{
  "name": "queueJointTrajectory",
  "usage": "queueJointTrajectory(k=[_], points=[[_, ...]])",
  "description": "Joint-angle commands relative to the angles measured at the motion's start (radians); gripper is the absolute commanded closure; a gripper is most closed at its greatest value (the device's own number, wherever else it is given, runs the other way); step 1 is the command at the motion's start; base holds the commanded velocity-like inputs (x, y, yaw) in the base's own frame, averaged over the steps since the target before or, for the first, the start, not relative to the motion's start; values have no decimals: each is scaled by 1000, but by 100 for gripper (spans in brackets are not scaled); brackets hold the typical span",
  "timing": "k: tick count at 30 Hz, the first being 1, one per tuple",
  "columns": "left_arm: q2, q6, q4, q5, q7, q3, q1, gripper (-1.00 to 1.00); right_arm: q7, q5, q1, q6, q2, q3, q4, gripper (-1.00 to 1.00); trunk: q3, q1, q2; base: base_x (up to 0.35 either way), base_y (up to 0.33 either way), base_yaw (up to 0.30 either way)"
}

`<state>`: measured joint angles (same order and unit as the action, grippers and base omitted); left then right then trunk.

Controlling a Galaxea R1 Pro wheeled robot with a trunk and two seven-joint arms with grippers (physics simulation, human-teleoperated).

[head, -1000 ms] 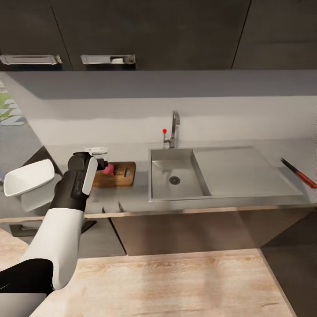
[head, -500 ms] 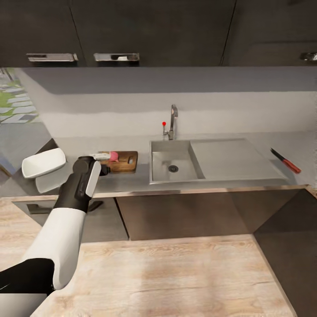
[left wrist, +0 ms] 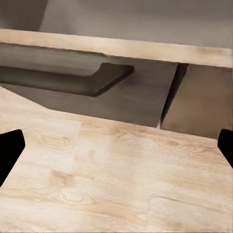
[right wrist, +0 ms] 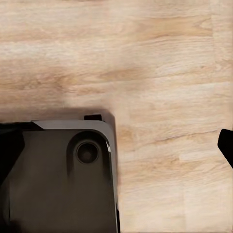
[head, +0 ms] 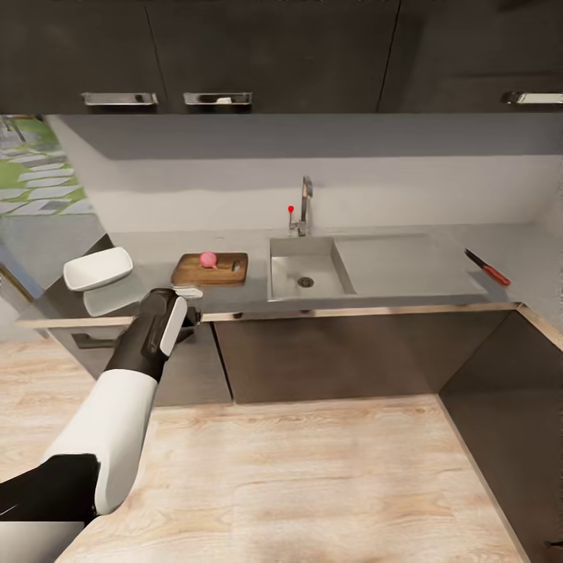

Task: In the kitchen, take the Vidalia onion out of the sink, dice it on the chopping board with the paring knife, put the diced onion into the bowl on the countertop, then place both the paring knife and the chopping board into the sink.

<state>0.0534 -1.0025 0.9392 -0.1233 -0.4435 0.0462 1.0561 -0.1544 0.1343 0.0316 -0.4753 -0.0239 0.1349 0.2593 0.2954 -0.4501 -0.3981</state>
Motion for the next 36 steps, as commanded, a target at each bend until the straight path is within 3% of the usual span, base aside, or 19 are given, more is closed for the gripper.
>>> queueJointTrajectory(k=[1,3,4,6,9,10,11,15,16,19,23,27,30,31,36], points=[[1,-2,-12,-10,-9,2,1,-100,-4,10,1,-3,-1,9,0,-100,2,0,-2,-272,0,0],[2,0,-34,-10,-9,2,1,-100,-4,10,1,-3,-1,8,0,-100,2,0,-2,-182,0,0],[3,2,-93,-11,-7,1,1,-100,-4,10,1,-3,-1,8,0,-100,2,0,-2,-42,0,0],[3,6,-133,-11,-5,1,1,-100,-4,10,1,-3,-2,8,0,-100,2,0,-2,-24,0,0],[3,58,-231,-11,-2,1,1,-100,-4,10,1,-4,-2,8,0,-100,2,0,-2,-10,0,0],[3,136,-320,-11,-1,1,1,-100,-4,10,1,-4,-2,8,1,-100,2,0,-2,-4,0,0],[2,293,-485,-11,1,1,1,-100,-4,10,1,-5,-3,8,1,-100,2,0,-2,-1,0,0],[10,713,-873,-10,14,0,1,-100,-4,10,1,-6,-4,8,4,-100,2,0,-2,0,0,0],[14,850,-960,-11,54,0,-1,-100,-4,10,1,-6,-5,8,6,-100,2,0,-2,0,0,0],[7,931,-1009,-13,149,1,-16,-100,-4,10,1,-14,-14,8,8,-100,2,0,-2,0,0,0],[4,979,-1019,-11,188,0,-83,-100,-4,10,1,-42,-24,8,9,-100,2,0,-2,0,0,0],[8,1172,-1022,-4,197,0,-197,-100,-4,10,1,-81,-38,6,10,-100,2,0,-2,0,0,0],[12,1362,-1023,9,196,0,-304,-100,-3,11,1,-89,-57,4,20,-100,2,0,-2,0,0,0],[12,1387,-1023,11,195,0,-320,-100,-3,11,1,-89,-60,3,26,-100,2,0,-2,0,0,0],[14,1634,-1025,43,192,-1,-473,-100,-7,11,1,-67,-84,2,156,-100,2,0,-2,0,0,0]])
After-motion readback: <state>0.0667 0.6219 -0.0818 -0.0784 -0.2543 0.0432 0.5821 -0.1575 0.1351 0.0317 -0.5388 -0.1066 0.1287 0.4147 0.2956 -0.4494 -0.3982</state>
